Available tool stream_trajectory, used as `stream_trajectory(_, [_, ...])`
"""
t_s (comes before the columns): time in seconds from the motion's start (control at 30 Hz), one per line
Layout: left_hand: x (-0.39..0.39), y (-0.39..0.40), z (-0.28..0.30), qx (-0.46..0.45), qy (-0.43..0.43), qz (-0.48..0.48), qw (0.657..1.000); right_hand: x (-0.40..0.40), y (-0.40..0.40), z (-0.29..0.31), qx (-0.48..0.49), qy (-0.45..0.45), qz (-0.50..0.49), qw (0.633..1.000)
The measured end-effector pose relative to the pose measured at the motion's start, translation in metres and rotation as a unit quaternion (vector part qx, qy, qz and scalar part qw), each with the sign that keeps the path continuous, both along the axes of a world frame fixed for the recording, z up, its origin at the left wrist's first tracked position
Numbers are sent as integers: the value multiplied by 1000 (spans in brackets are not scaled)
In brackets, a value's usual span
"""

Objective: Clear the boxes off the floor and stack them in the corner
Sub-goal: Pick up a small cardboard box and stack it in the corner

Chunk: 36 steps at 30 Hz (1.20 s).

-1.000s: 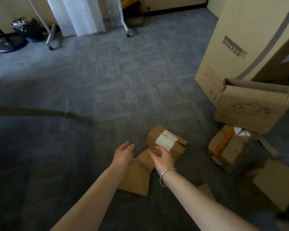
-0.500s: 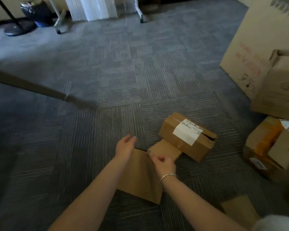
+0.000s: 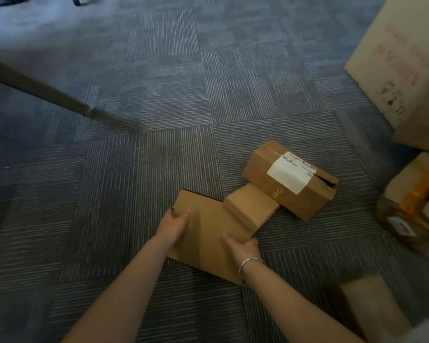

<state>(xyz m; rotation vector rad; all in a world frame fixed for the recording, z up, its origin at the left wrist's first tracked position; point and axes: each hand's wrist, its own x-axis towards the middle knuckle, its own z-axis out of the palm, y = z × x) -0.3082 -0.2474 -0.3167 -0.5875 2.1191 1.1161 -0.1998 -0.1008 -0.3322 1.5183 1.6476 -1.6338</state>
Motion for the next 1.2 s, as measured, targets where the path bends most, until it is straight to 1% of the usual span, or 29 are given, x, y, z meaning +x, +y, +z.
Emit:
stream_trajectory(0.07, [0,-5,0,-11,2,1,1000,-2,-3,-1,-6,4,-5,1000])
stream_trajectory(0.2, [-6,-27,6,-71,-8,14,997,-5,-12,7,-26,0,36,999])
stream_trajectory(0.3, [-10,-43,23,-109,-3,9,994,-13,-24,19,-38,-4,61,997])
stream_trajectory(0.43, [-13,-64,48,-127,5,45,991,-25,-39,38,-60,13,91,994])
stream_trajectory(0.5, [-12,-73,59,-121,6,78,990,-28,-44,47,-76,25,96,992])
stream_trajectory(0.63, [-9,-82,84,-74,21,142,987,-37,-51,69,-69,65,111,989])
stream_trajectory(0.73, [-11,-82,106,-51,44,170,983,-51,-53,92,-55,93,115,988])
stream_trajectory(0.83, [-13,-73,131,-28,66,177,982,-61,-45,120,-28,115,107,987])
stream_trajectory(1.0, [-6,-53,213,9,47,180,983,-69,-14,209,47,119,126,984])
stream_trajectory(1.2, [13,-39,343,51,36,183,981,-65,9,352,126,135,161,969])
